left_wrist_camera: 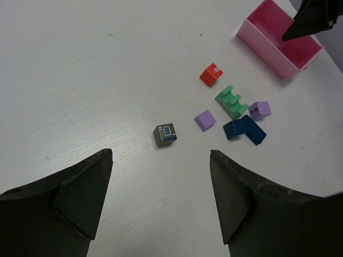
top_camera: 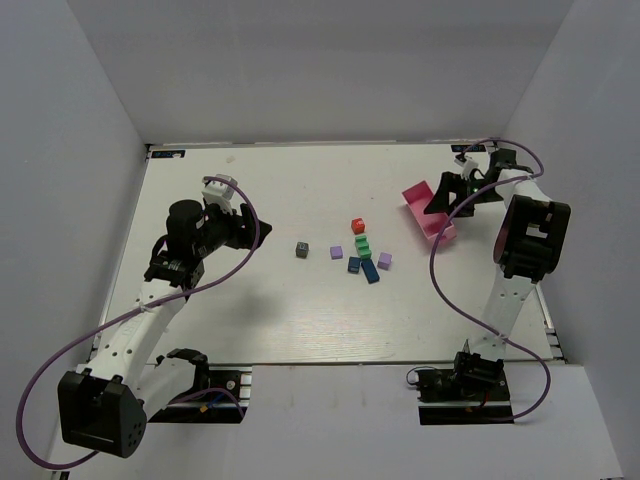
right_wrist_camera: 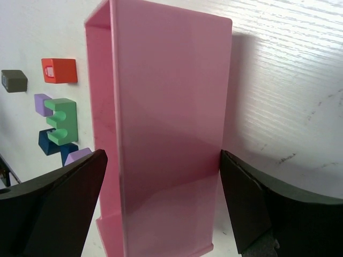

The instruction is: Build the wood block tower

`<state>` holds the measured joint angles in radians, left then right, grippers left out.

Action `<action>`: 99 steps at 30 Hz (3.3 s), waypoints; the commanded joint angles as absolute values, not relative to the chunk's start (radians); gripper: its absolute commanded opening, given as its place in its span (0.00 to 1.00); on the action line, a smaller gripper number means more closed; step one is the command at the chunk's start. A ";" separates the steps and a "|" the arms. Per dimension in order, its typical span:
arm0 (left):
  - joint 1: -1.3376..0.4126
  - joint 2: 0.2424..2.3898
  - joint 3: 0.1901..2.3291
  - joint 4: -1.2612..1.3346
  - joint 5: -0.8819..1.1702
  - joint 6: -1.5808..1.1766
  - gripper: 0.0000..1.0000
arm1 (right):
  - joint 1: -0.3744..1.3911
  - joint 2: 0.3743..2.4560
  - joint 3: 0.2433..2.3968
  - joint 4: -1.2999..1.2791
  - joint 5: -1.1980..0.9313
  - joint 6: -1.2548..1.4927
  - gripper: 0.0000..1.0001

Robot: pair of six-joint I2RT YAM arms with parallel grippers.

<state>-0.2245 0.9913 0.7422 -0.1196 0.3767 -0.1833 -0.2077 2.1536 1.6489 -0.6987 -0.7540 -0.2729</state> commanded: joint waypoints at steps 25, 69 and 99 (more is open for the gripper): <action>-0.221 1.017 0.790 -0.109 0.409 -0.166 0.69 | -0.204 1.622 1.398 -0.379 -0.290 -0.402 0.88; -0.632 1.635 1.158 -0.385 -0.204 -0.248 0.59 | 0.351 1.259 1.028 -0.345 -0.187 -0.207 0.30; -0.707 1.825 1.289 -0.446 -0.362 -0.354 0.64 | 0.351 1.195 1.000 -0.325 -0.196 -0.210 0.40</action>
<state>-0.7029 1.8267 1.2541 -0.4412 -0.3359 -0.3424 0.3527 1.2236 1.0073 -0.3618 -0.1894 -0.2134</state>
